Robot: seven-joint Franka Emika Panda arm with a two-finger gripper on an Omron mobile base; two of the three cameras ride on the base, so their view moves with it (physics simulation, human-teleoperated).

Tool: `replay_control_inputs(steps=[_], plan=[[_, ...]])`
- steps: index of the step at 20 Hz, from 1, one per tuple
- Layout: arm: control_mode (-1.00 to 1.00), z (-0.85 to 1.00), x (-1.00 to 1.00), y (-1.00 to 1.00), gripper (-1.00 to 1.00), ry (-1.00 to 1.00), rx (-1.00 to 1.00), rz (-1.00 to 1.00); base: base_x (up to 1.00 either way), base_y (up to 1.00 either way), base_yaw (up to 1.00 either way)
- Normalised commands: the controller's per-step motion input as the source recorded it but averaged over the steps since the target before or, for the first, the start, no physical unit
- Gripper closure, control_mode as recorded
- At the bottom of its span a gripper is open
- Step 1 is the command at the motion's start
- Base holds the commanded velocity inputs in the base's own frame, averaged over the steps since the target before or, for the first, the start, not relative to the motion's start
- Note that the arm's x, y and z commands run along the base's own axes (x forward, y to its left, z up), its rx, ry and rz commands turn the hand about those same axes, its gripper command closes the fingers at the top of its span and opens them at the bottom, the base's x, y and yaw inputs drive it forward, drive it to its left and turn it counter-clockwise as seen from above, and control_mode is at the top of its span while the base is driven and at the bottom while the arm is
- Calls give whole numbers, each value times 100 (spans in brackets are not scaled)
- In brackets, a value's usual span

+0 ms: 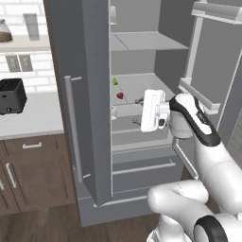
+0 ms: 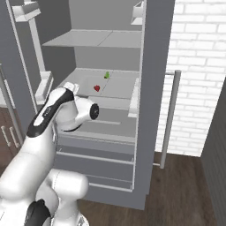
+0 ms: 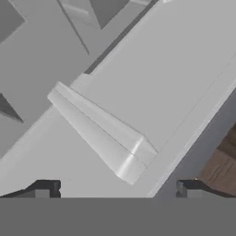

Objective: Take the strawberry from the fridge and place it on top of the pancake, located on the dining counter.

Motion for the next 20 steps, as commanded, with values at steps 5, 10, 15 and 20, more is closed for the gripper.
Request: replay_control_inputs(steps=[5,10,15,20], plan=[[-100,-20,53,16,-100,16,1,7,0,0,0],[-100,-17,17,68,-100,1,0,13,0,0,0],[-100,-13,6,61,-100,0,0,5,0,0,0],[-100,-12,0,55,-100,0,0,2,0,0,0]])
